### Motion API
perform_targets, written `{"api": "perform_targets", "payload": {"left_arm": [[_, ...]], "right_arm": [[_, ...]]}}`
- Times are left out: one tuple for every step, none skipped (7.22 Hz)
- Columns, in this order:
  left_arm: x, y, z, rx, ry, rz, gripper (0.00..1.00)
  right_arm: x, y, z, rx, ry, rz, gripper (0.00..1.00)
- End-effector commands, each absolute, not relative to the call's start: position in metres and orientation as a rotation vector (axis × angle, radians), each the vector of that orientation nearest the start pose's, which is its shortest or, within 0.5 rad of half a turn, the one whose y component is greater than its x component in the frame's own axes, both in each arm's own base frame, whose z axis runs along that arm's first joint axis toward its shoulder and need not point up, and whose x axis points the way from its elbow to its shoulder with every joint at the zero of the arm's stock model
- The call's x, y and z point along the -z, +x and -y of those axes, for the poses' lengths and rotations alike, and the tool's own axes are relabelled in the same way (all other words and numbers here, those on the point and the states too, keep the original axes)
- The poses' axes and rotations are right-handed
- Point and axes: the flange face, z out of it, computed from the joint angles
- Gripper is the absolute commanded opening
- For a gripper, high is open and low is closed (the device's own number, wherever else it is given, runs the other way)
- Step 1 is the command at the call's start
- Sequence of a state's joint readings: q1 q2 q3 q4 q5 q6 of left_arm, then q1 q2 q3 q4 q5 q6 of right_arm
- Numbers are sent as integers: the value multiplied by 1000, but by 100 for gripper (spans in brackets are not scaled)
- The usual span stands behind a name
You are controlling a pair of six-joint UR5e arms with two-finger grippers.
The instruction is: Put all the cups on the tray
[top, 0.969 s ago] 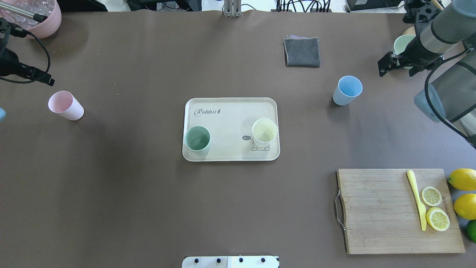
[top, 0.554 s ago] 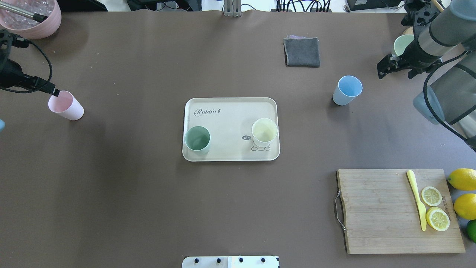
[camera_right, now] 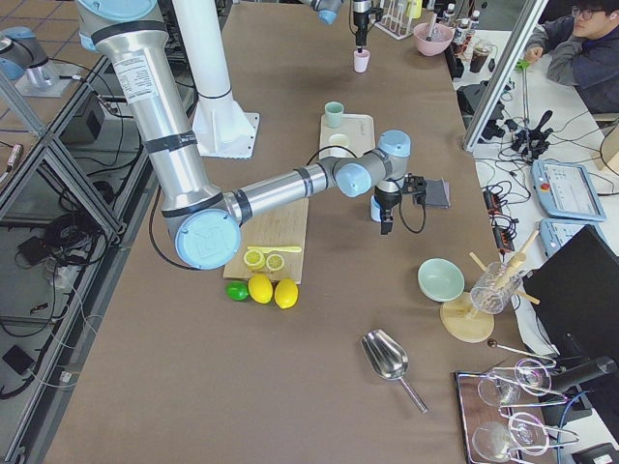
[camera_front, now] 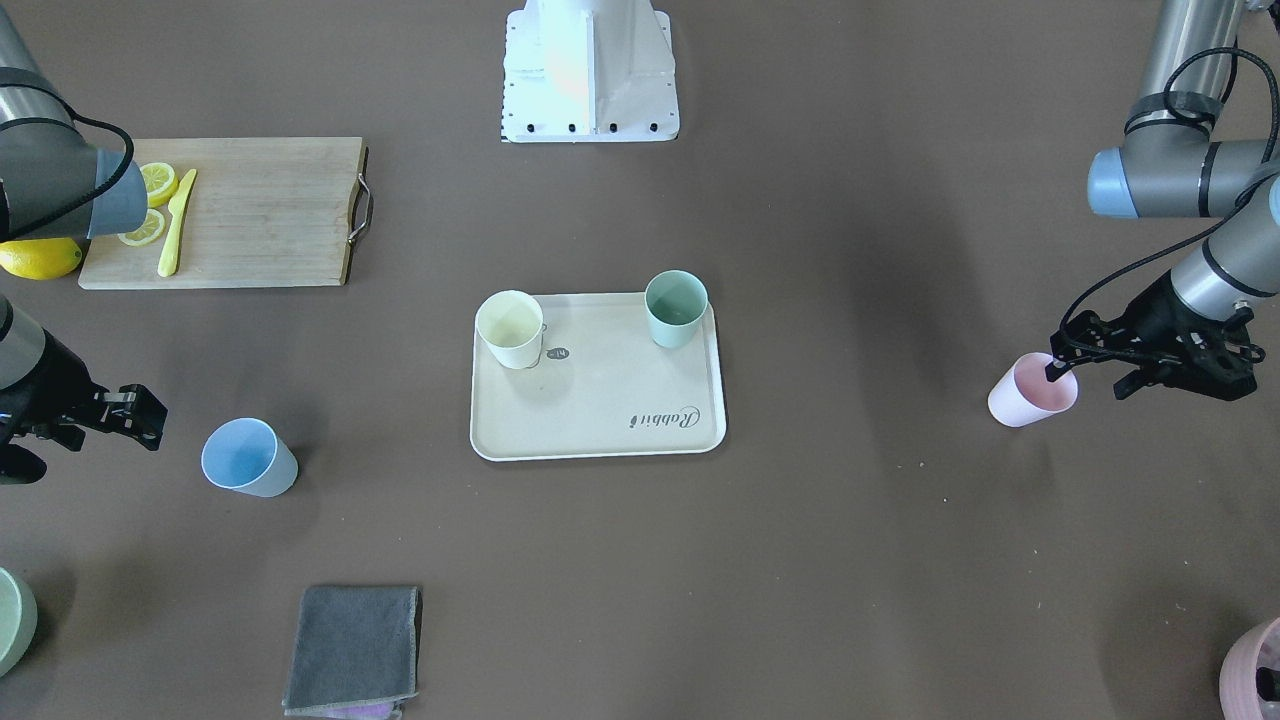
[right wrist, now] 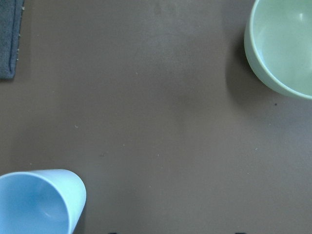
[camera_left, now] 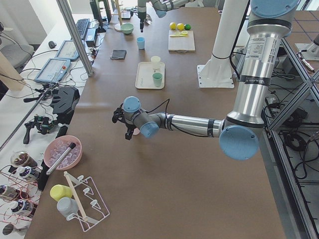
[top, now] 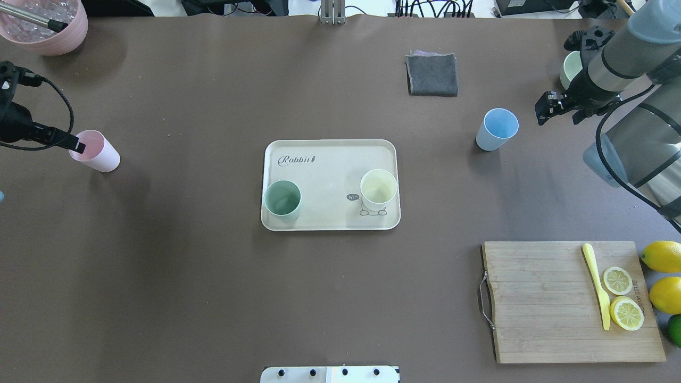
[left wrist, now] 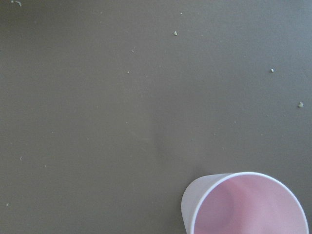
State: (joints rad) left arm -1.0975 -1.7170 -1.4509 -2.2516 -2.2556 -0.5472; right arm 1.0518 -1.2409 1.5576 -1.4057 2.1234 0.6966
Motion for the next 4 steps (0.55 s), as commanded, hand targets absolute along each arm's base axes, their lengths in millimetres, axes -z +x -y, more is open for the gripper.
{"api": "perform_targets", "payload": {"left_arm": [[-565, 202, 548, -173, 279, -899, 93], [-566, 201, 549, -167, 288, -886, 93], [-565, 202, 550, -167, 291, -883, 93], [-565, 202, 550, -167, 292, -882, 93]], "right_arm": [[-459, -258, 595, -68, 66, 729, 78], [-445, -276, 594, -82, 56, 743, 78], [-438, -280, 596, -86, 59, 751, 78], [-440, -286, 594, -83, 52, 745, 78]]}}
